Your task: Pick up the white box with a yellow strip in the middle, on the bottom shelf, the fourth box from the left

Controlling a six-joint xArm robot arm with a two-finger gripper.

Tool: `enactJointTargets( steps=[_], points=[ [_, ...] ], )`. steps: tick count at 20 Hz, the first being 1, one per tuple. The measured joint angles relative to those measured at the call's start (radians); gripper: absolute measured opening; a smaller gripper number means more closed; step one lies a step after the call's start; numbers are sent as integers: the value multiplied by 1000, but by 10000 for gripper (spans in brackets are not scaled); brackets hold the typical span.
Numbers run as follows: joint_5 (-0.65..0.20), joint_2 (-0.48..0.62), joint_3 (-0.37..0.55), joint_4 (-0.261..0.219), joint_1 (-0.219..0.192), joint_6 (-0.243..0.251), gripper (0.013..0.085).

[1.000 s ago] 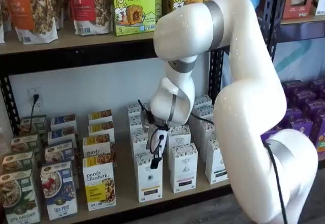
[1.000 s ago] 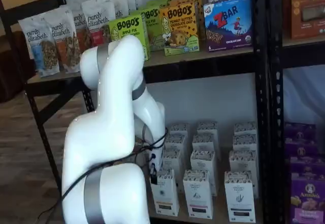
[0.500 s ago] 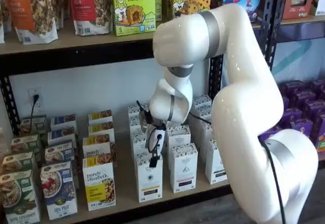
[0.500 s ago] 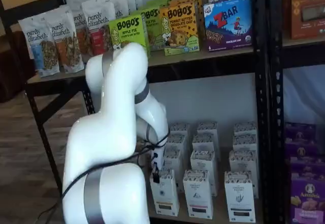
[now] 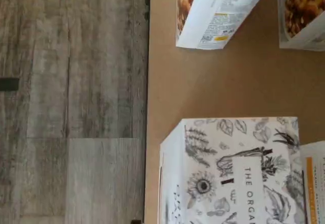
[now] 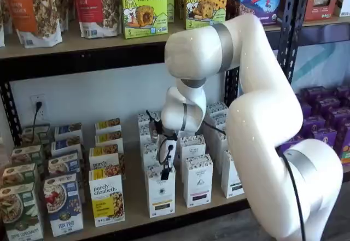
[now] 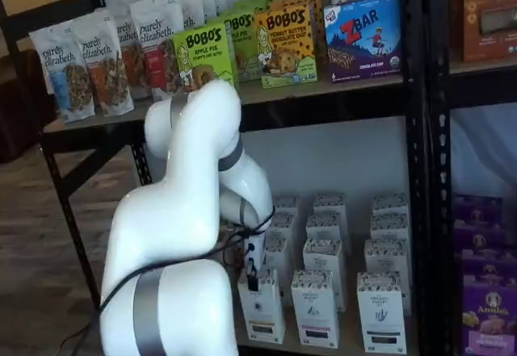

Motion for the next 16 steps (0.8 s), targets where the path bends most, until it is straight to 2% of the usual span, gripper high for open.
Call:
enactJointTargets(
  steps=[16],
  points=[
    [38, 86, -99, -148, -3, 131, 850]
  ],
)
